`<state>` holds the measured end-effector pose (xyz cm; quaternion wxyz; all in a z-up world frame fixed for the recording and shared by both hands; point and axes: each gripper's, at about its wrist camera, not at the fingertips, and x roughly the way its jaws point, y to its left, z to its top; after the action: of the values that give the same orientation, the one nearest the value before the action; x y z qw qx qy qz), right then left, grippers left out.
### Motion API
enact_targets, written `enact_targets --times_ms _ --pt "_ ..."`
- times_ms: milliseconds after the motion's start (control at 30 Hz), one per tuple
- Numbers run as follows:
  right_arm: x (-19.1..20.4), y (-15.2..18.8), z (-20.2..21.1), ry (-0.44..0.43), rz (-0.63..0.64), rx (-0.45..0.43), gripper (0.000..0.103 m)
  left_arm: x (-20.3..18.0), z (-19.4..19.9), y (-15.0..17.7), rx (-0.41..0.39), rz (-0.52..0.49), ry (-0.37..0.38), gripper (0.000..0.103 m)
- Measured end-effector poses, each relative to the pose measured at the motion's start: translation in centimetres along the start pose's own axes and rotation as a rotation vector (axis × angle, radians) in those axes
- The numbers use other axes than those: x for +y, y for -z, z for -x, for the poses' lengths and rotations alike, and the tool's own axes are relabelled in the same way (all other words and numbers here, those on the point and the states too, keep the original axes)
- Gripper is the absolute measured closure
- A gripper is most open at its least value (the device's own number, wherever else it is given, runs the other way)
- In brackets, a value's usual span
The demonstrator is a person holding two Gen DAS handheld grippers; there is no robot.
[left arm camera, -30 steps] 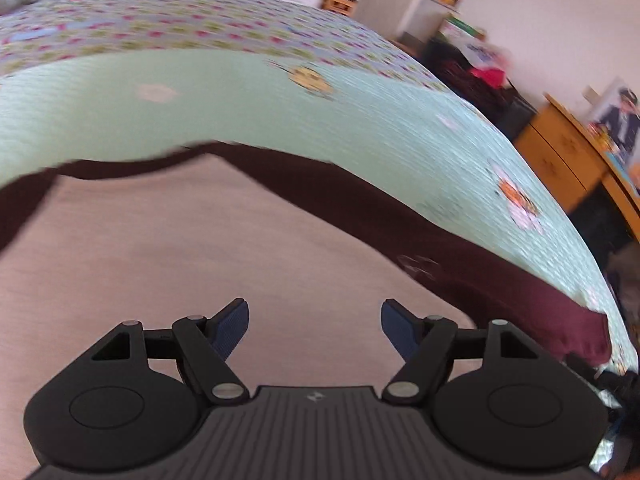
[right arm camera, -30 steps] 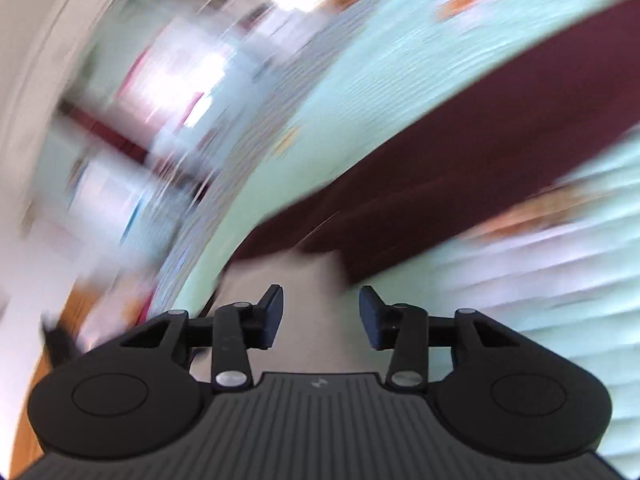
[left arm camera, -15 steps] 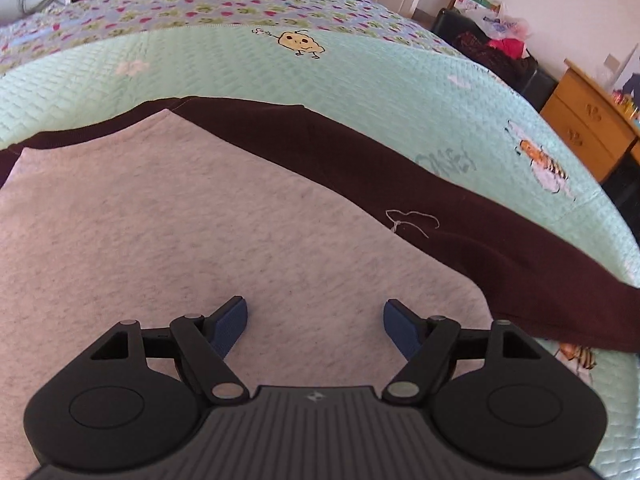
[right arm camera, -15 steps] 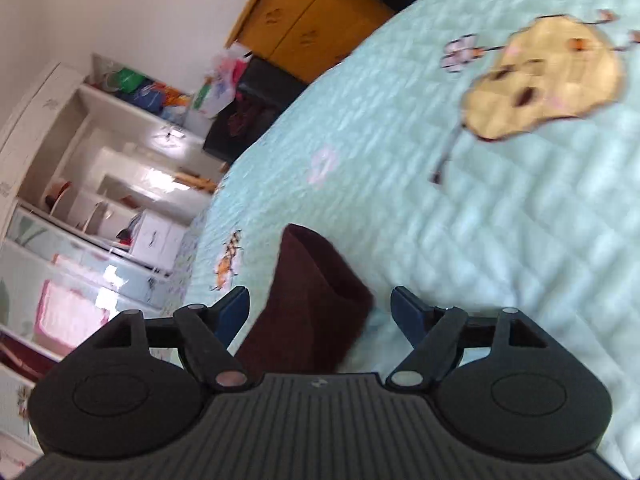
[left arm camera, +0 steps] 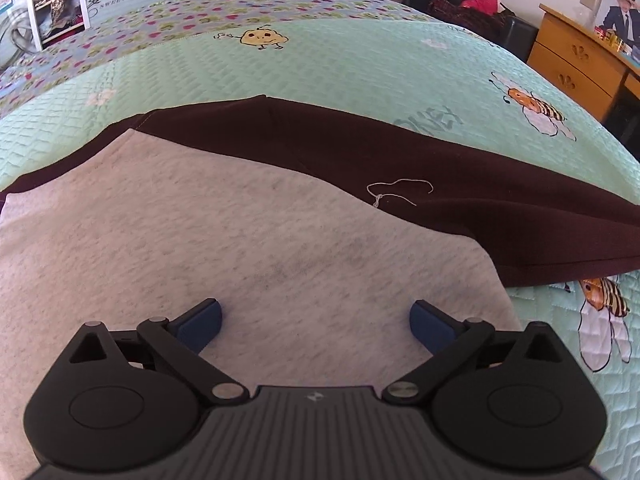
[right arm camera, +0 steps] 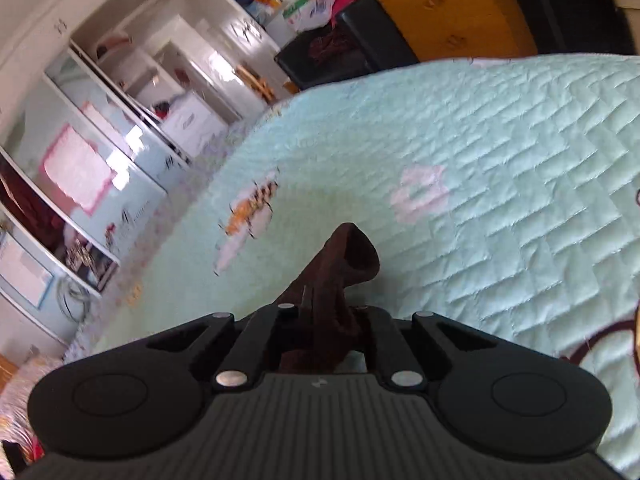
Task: Fold clothes
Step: 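Grasp the maroon sleeve cuff with the right gripper and lift it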
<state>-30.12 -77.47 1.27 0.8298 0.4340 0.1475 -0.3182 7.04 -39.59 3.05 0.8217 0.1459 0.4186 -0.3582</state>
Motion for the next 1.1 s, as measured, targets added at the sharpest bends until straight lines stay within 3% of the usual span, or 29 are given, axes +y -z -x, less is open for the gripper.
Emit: enact_targets --times_ms 233,300,367,533,667,967,1033,1100 --pt "-3.1 1.5 -1.2 -0.043 -0.121 -0.009 0.096 -0.4 0.3 -0.1 -0.005 -0.002 -0.024 0.000" --pt "-3.3 1.6 -1.1 -0.051 -0.133 -0.010 0.096 -0.6 1.0 -0.2 -0.003 0.013 -0.037 0.006" --pt "-3.6 1.6 -1.1 -0.066 -0.144 -0.011 0.095 -0.9 2.2 0.1 -0.018 0.039 0.003 0.011" --pt "-4.3 1.6 -1.1 -0.101 -0.170 -0.022 0.094 -2.1 1.7 1.8 -0.008 0.053 0.090 0.008" --pt "-3.7 1.1 -1.1 -0.068 -0.158 0.000 0.094 -4.0 1.8 2.3 -0.039 -0.025 0.022 0.004" --pt "-0.3 0.5 -1.6 0.069 -0.080 0.048 0.093 -0.6 4.0 1.9 -0.027 0.183 0.100 0.007" --pt "-0.8 0.6 -1.6 0.054 -0.130 0.041 0.091 0.3 4.7 2.1 -0.029 0.228 0.100 0.007" --pt "-1.7 1.0 -1.3 0.012 -0.220 0.019 0.081 1.4 5.3 2.5 -0.029 0.277 0.087 0.007"
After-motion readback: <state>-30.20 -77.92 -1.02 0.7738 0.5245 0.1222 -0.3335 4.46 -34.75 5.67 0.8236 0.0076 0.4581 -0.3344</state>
